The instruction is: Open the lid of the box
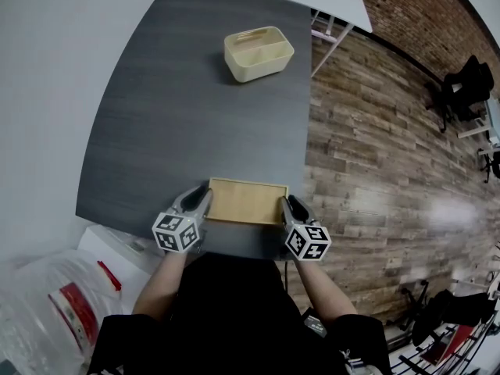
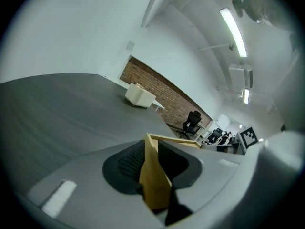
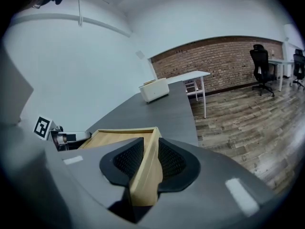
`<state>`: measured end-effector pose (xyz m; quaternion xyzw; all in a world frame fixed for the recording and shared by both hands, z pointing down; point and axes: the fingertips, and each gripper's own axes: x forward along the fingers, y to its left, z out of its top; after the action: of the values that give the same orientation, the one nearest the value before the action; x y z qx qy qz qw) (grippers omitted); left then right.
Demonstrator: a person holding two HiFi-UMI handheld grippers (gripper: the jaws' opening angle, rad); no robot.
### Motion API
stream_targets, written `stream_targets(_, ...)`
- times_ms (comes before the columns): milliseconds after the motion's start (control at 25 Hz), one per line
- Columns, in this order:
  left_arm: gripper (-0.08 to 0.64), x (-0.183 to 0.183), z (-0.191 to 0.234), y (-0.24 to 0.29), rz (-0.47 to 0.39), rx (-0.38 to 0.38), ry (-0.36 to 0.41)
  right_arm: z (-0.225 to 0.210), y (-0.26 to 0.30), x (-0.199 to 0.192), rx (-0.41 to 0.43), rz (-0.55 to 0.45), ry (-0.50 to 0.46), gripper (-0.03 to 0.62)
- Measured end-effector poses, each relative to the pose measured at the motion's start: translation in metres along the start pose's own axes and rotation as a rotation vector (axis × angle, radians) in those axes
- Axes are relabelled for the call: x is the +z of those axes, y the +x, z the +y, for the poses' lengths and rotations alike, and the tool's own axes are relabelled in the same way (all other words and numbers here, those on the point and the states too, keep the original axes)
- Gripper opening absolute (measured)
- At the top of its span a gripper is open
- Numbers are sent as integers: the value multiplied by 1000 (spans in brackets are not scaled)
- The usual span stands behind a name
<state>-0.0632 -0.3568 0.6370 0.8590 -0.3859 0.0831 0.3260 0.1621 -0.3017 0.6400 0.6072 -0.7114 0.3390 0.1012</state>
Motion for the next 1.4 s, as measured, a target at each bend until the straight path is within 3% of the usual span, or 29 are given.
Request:
stream_targets(200,86,0,2,0,16,32,28,4,3,1,16,22,-32,74)
stream_targets(680,86,0,5,-2,57,107,87,5,8,2,84,83,-49,75)
stream_targets(960,86,0,8,-3,78,143,86,5,9,0,99,105,-67,78)
stream_targets(1400,84,0,13,-5,76,178,45,-20,1,3,83,101,-4,71)
